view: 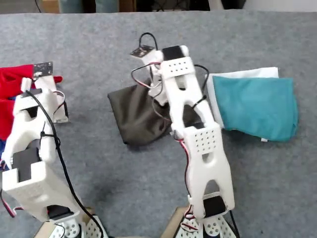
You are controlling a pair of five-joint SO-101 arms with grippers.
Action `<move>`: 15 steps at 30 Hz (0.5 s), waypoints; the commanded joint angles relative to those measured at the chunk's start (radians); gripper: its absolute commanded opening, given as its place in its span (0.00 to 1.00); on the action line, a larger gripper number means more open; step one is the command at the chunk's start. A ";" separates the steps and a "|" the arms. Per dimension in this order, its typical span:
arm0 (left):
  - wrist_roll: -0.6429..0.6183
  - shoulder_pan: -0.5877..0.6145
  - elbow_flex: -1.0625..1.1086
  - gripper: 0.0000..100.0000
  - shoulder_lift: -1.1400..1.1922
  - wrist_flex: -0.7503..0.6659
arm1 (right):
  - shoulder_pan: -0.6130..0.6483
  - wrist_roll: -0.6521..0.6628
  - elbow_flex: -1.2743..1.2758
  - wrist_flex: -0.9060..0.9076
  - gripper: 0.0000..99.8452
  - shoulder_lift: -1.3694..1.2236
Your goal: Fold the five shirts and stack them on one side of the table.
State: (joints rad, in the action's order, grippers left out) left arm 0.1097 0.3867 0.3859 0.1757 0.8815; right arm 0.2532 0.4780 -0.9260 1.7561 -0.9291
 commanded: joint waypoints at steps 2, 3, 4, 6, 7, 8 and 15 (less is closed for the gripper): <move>-0.003 -0.016 -0.012 0.03 -0.023 -0.037 | -0.086 -0.011 0.082 0.012 0.01 0.087; -0.003 -0.015 -0.018 0.03 -0.014 -0.038 | -0.104 -0.009 0.128 0.012 0.01 0.114; -0.003 -0.013 -0.027 0.03 -0.005 -0.038 | -0.124 -0.008 0.186 0.012 0.01 0.145; -0.003 -0.013 -0.048 0.03 0.011 -0.034 | -0.166 -0.005 0.318 0.012 0.01 0.217; -0.003 -0.013 -0.054 0.03 0.018 -0.034 | -0.189 -0.005 0.386 0.011 0.01 0.255; -0.003 -0.013 -0.062 0.03 0.028 -0.034 | -0.213 -0.002 0.455 0.011 0.01 0.292; -0.003 -0.016 -0.085 0.03 0.049 -0.032 | -0.367 0.098 0.665 0.009 0.01 0.496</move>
State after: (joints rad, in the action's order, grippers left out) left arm 0.1082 0.3805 0.3491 0.2294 0.8554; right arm -0.0706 0.5485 -0.2770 1.7561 -0.5562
